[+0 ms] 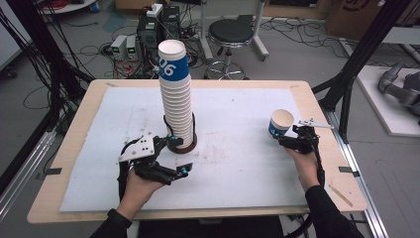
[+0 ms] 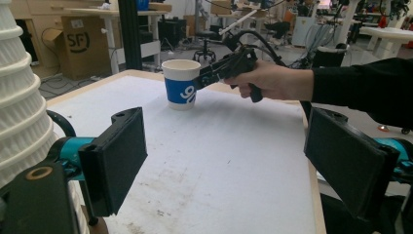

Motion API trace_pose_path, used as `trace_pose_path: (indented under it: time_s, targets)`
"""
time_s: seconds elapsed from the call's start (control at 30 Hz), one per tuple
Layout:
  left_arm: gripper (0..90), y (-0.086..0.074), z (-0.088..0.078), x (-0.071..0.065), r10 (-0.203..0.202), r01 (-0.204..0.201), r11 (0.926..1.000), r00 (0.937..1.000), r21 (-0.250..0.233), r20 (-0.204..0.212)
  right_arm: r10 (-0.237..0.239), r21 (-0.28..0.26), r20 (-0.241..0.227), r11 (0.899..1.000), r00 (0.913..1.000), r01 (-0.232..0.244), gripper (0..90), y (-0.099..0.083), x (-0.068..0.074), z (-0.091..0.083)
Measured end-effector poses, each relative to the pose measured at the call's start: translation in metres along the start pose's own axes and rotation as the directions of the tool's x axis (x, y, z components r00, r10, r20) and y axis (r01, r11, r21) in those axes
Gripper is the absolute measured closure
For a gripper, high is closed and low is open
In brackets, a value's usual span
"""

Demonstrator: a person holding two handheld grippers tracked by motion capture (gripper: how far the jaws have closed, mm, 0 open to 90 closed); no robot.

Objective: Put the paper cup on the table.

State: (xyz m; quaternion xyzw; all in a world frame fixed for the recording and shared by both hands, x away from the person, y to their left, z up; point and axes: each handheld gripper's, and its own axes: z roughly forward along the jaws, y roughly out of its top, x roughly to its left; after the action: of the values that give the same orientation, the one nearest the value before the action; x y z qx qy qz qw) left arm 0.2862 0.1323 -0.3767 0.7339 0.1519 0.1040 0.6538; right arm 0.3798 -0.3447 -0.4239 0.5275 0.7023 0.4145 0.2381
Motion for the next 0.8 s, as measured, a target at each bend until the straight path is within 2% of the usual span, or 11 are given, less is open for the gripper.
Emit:
trace_pose_path:
  time_s: [0.1,0.37,0.47,0.53,0.6,0.7,0.77,0.8]
  targets:
    - [15.6,0.0,0.001,0.0,-0.003,0.003,1.0,1.0,-0.001,-0.002,0.001,-0.002,-0.036,1.0,0.9994,-0.001,15.0,-0.002,0.004,-0.009]
    - [15.6,0.0,0.001,0.002,-0.004,0.004,1.0,1.0,-0.001,-0.005,-0.011,-0.054,-0.112,0.999,0.9936,0.005,15.1,-0.005,0.016,-0.033]
    - [15.6,0.0,0.002,0.002,-0.003,0.003,1.0,1.0,0.0,-0.006,-0.014,-0.085,-0.142,0.996,0.9898,0.002,15.1,-0.006,0.018,-0.042]
    - [15.6,0.0,0.002,0.002,-0.003,0.003,1.0,0.9999,0.003,-0.01,0.0,-0.105,-0.179,0.994,0.9838,-0.019,15.1,-0.005,0.021,-0.049]
    - [15.6,0.0,0.002,0.003,-0.005,0.005,1.0,0.9999,0.004,-0.009,-0.003,-0.123,-0.226,0.992,0.9741,-0.026,15.2,-0.004,0.024,-0.054]
    - [15.6,0.0,0.002,0.003,-0.006,0.006,1.0,0.9999,0.005,-0.013,-0.052,-0.159,-0.286,0.987,0.9567,0.006,15.5,-0.001,0.03,-0.059]
    - [15.6,0.0,0.003,0.004,-0.002,0.002,0.9999,0.9999,0.012,-0.012,-0.092,-0.187,-0.346,0.982,0.9337,0.027,15.5,0.002,0.034,-0.061]
    - [15.6,0.0,0.004,0.003,-0.005,0.005,0.9999,0.9999,0.017,-0.011,-0.115,-0.196,-0.377,0.98,0.9191,0.042,15.4,0.003,0.036,-0.062]
